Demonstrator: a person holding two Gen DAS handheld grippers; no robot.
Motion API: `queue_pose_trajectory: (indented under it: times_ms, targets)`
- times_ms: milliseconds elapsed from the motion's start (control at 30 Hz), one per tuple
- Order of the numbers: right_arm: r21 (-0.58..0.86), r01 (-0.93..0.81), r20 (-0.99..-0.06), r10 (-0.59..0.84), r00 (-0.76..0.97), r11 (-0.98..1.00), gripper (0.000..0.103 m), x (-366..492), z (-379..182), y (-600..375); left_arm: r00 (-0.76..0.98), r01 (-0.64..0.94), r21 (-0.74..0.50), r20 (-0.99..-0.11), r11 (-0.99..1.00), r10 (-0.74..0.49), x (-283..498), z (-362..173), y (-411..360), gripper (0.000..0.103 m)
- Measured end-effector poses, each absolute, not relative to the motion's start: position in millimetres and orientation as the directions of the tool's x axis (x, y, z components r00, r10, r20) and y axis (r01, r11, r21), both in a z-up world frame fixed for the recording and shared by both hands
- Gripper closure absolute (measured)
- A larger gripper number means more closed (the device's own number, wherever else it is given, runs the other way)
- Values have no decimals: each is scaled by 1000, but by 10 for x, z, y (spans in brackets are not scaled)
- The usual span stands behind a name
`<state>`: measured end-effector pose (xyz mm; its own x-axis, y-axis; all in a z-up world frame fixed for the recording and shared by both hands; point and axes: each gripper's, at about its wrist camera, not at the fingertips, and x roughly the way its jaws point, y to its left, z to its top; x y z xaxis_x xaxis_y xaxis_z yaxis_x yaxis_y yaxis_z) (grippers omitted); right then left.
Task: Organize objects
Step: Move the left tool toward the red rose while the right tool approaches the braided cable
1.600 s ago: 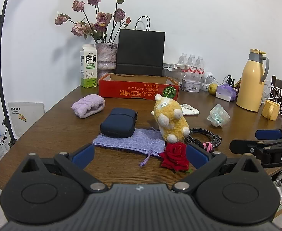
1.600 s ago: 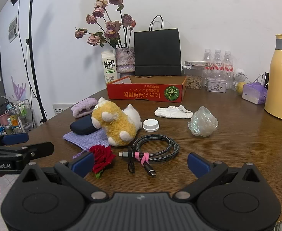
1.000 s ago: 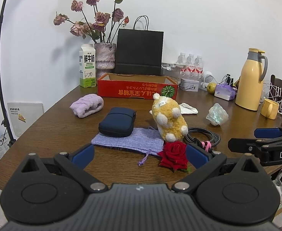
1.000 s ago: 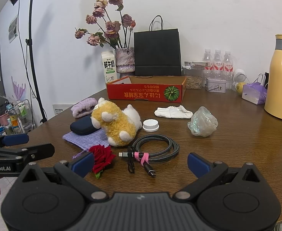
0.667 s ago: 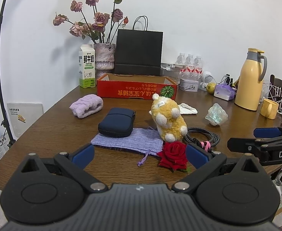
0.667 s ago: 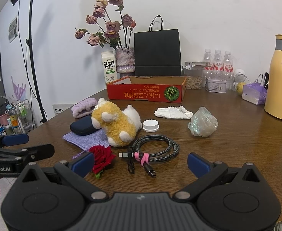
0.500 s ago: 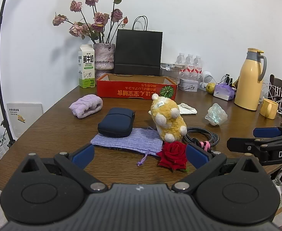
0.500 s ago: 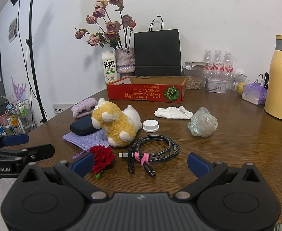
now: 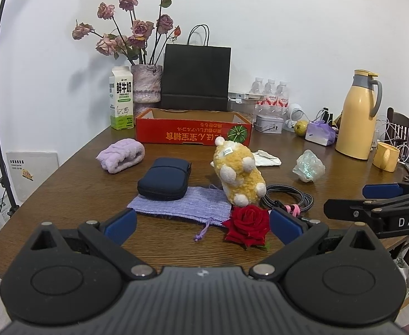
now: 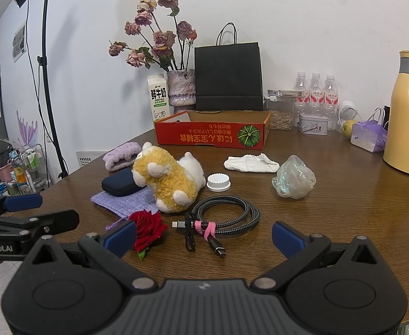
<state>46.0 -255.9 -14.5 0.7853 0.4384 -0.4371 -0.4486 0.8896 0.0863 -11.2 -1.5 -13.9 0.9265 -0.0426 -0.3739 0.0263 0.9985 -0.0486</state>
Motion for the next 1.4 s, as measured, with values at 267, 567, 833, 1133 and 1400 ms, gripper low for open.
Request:
queue_pose_trajectory:
  times_ms: [267,567,833,1133,1400]
  targets:
    - [86,-449,-439,439,784,889,0,460,-147,-2557,924,28,-52,-380,998,-46,-104,-159,-7,0]
    - [83,-443,-445,431,785,893,0,467,-194,-2587,923,37,-50,-382,998,-54,-93,-178,-38,0]
    - [75,-442,-446,426,787,894,0,486,-214,-2586,916,43,-49,-396,998,-59,-51,-215,-64,0]
    - [72,-444,-460,425,780,893,0,611,-306,-2628,896,54,-40,-439,998,-66,106,-331,-172,0]
    - [60,-469,-477,438,762,881,0,785,-394,-2656,880,54,-22,-472,998,-58,275,-409,-276,0]
